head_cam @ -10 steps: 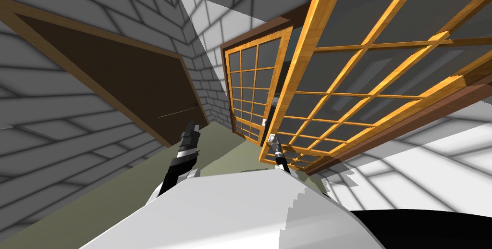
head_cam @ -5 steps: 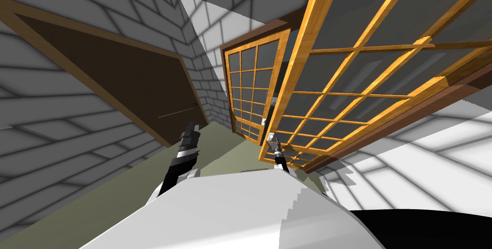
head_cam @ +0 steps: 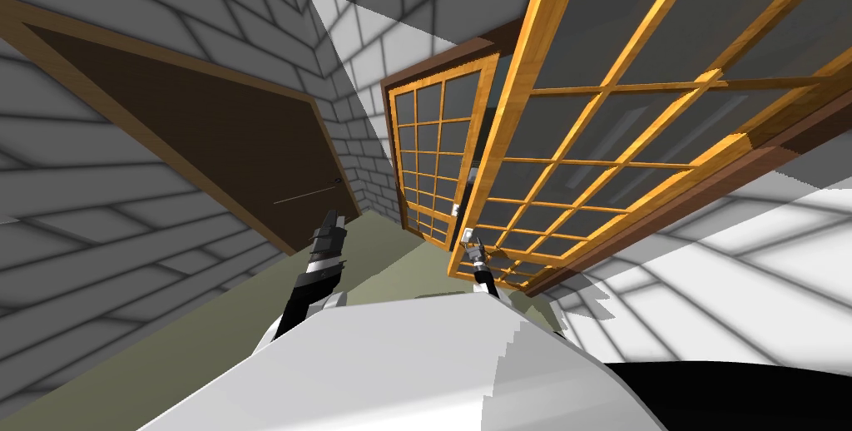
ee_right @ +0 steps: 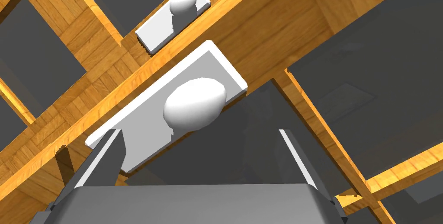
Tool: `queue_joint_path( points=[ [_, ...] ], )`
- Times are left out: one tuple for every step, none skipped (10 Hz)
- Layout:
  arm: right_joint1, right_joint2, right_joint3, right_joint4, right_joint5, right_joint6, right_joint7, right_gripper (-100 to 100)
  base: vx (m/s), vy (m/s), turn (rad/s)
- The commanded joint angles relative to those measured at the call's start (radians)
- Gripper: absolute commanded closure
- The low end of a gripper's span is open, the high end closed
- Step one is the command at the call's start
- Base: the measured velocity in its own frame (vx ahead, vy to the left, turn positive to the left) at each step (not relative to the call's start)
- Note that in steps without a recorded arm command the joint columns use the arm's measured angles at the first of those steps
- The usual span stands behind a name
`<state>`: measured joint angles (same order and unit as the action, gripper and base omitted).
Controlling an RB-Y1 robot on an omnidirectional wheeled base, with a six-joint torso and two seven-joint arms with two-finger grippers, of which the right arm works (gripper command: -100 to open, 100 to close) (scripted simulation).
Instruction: Pull the door open
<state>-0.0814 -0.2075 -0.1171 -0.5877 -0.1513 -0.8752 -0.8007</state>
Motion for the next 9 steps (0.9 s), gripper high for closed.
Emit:
queue_joint_path(
  points=[
    [-0.002, 0.004, 0.000, -0.002, 0.003, 0.004, -0.050, -100, -0.026, 0.002, -0.020],
    [-0.005, 0.008, -0.001, -0.002, 0.005, 0.005, -0.076, -100, -0.038, 0.002, -0.027],
    [-0.005, 0.008, -0.001, -0.002, 0.005, 0.005, -0.091, -100, -0.034, 0.002, -0.011],
    [-0.008, 0.012, -0.001, -0.001, 0.008, 0.007, -0.127, -100, -0.033, 0.000, -0.017],
    [-0.008, 0.012, -0.001, -0.001, 0.008, 0.007, -0.132, -100, -0.022, 0.000, -0.008],
    [-0.011, 0.016, -0.002, -0.001, 0.010, 0.008, -0.173, -100, -0.021, -0.002, -0.019],
    [-0.013, 0.020, -0.002, 0.000, 0.013, 0.010, -0.198, -100, -0.038, -0.001, -0.025],
    [-0.013, 0.020, -0.002, 0.000, 0.013, 0.010, -0.215, -100, -0.031, -0.002, -0.010],
    [-0.016, 0.024, -0.002, 0.000, 0.015, 0.012, -0.250, -100, -0.030, 0.004, -0.018]
  ],
)
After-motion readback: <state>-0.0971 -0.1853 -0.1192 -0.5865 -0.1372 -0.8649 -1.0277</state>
